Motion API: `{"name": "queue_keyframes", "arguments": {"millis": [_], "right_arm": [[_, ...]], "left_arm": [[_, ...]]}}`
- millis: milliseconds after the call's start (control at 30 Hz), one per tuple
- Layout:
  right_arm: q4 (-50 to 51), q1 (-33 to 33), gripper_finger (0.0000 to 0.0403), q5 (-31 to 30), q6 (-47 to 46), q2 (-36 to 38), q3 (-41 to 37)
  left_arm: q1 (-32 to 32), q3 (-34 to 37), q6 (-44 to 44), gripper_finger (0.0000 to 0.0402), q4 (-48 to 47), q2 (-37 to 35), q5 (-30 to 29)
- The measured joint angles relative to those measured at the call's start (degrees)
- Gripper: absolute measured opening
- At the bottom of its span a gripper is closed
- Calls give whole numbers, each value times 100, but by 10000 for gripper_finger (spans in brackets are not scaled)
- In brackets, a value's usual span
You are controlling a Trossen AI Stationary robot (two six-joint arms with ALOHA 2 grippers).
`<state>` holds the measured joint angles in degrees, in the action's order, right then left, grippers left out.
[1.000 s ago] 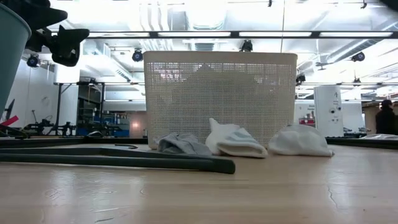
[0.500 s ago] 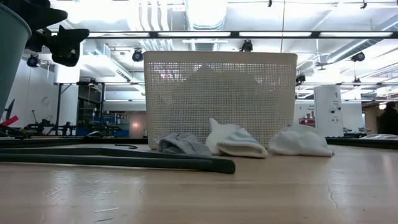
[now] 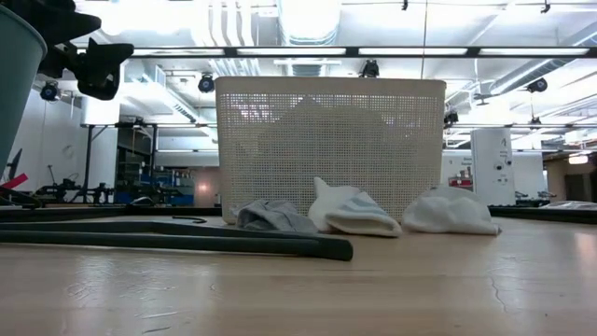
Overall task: Pick & Place Cloths
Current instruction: Put the dark blue shorts into the transparent bin, then put the gray sock into the blue bin
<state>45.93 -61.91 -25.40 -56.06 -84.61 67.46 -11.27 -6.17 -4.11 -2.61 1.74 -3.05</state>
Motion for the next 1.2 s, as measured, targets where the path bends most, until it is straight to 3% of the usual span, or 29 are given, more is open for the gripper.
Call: {"name": "queue_keyframes", "arguments": {"millis": [300, 467, 833, 933, 1067, 1200], "right_arm": [[-7, 194, 8, 272, -279, -198, -135], [-8, 284, 12, -161, -187, -25, -80], [-223, 250, 96, -355, -29, 165, 173], [-294, 243, 124, -431, 589, 211, 276], [-315, 243, 151, -1296, 1475, 295, 462], [-289, 476, 139, -1506, 1951, 438, 403]], "left_arm": [[0, 0, 1, 243, -2, 1, 0], [0, 0, 1, 243, -2, 2, 0], [0, 0, 1, 243, -2, 2, -2], [0, 0, 0, 243, -4, 2, -1], [0, 0, -1, 243, -4, 2, 0], [-1, 0, 0, 243, -3, 2, 0]]}}
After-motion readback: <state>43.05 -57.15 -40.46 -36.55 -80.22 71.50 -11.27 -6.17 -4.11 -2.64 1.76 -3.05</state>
